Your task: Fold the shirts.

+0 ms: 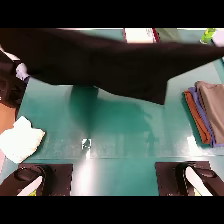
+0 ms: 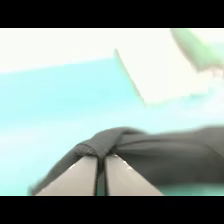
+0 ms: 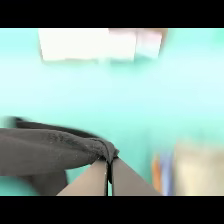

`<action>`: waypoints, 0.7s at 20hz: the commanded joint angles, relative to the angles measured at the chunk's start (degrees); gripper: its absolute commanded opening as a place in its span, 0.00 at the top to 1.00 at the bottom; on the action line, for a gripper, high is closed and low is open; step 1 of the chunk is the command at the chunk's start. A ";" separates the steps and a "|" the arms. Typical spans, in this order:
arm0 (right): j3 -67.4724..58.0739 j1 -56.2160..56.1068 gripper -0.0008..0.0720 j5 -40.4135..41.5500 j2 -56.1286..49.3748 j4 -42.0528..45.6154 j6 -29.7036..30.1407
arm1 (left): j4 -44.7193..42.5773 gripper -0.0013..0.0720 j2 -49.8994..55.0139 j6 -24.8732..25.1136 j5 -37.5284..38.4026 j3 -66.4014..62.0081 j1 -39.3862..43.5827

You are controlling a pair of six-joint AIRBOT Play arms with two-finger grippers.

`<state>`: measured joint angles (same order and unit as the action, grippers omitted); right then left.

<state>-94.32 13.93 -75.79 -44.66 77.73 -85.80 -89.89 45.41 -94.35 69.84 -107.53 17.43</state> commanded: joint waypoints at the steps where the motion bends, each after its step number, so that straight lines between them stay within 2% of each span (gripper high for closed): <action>1: -15.98 -0.02 0.96 -0.59 0.50 0.52 -0.07 | -2.10 0.95 -0.74 0.39 -0.42 -13.51 -0.04; 4: -27.30 -0.02 0.96 -4.85 -3.72 0.52 -0.07 | -2.45 0.95 -0.70 0.37 -1.60 -14.27 -0.04; 7: -31.30 -0.04 0.96 -7.67 -7.08 0.31 -0.15 | -3.43 0.95 1.01 0.39 -0.79 -13.18 -0.04; 11: -19.76 -0.04 0.96 -7.41 -7.72 0.22 -0.79 | -6.86 0.95 5.16 0.31 3.23 -2.40 -0.04; 14: -10.10 -0.04 0.96 -8.09 -12.15 -0.20 -0.72 | -7.19 0.95 12.96 -0.37 4.63 7.80 -0.04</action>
<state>-111.59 13.89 -82.98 -53.78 77.97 -86.39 -95.85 53.08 -94.06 72.69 -107.50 17.43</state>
